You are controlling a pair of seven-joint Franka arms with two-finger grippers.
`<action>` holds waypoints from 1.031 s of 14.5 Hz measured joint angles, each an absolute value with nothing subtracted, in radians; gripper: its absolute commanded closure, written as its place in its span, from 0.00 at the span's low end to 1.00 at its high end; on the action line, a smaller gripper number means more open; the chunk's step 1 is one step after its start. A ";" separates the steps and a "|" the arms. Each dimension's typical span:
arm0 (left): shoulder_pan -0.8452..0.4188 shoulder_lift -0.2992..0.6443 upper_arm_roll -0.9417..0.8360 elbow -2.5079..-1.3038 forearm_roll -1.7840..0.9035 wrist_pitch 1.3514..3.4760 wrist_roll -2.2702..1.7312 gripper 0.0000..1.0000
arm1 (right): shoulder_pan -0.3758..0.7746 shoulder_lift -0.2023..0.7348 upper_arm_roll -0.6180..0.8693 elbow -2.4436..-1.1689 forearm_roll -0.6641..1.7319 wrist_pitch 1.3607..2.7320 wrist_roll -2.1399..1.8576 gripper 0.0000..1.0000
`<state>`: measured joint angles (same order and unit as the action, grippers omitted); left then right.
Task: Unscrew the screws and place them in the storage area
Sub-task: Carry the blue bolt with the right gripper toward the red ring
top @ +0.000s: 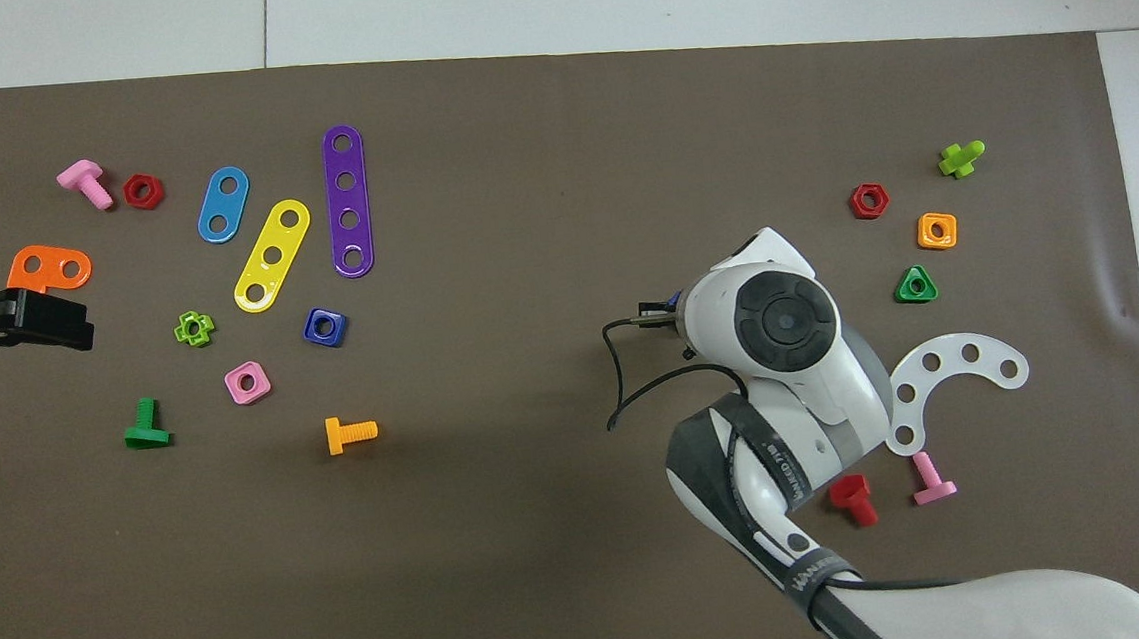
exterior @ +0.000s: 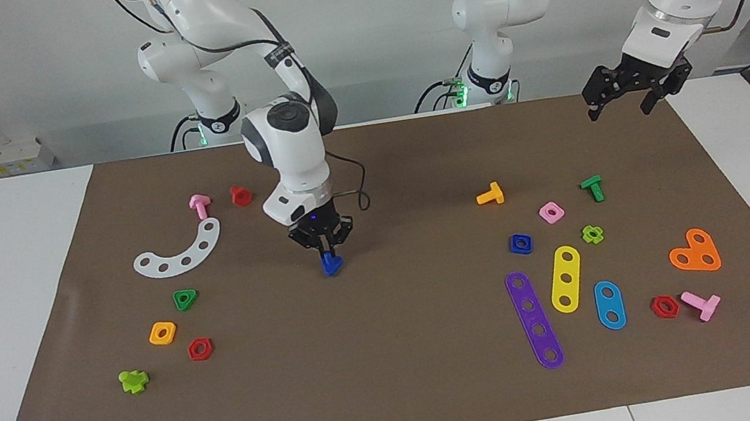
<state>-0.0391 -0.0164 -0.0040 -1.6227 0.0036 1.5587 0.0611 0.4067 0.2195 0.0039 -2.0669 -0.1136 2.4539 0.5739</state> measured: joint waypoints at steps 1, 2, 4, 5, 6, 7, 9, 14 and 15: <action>-0.037 -0.017 -0.002 -1.631 0.004 1.559 0.066 0.00 | 0.372 0.204 0.004 -2.083 -0.114 2.453 0.544 1.00; -0.035 -0.018 -0.001 -1.638 0.004 1.559 0.073 0.00 | 0.337 0.190 0.003 -2.101 -0.114 2.453 0.509 1.00; -0.034 -0.020 0.000 -1.644 0.004 1.559 0.080 0.00 | 0.269 0.174 0.003 -2.131 -0.114 2.453 0.452 1.00; -0.034 -0.022 0.000 -1.645 0.004 1.559 0.081 0.00 | 0.242 0.172 0.003 -2.143 -0.115 2.453 0.437 1.00; -0.034 -0.023 0.001 -1.646 0.004 1.559 0.081 0.00 | 0.222 0.169 0.003 -2.155 -0.115 2.453 0.429 1.00; -0.034 -0.024 0.001 -1.647 0.004 1.560 0.081 0.00 | 0.205 0.167 0.003 -2.166 -0.115 2.453 0.424 1.00; -0.033 -0.026 0.004 -1.651 0.004 1.561 0.081 0.00 | 0.179 0.165 0.003 -2.179 -0.116 2.453 0.424 1.00; -0.033 -0.029 0.006 -1.659 0.004 1.579 0.080 0.00 | 0.139 0.163 0.003 -2.183 -0.117 2.453 0.413 1.00; -0.032 -0.029 0.009 -1.657 0.004 1.585 0.080 0.00 | 0.130 0.163 0.003 -2.183 -0.117 2.453 0.404 1.00</action>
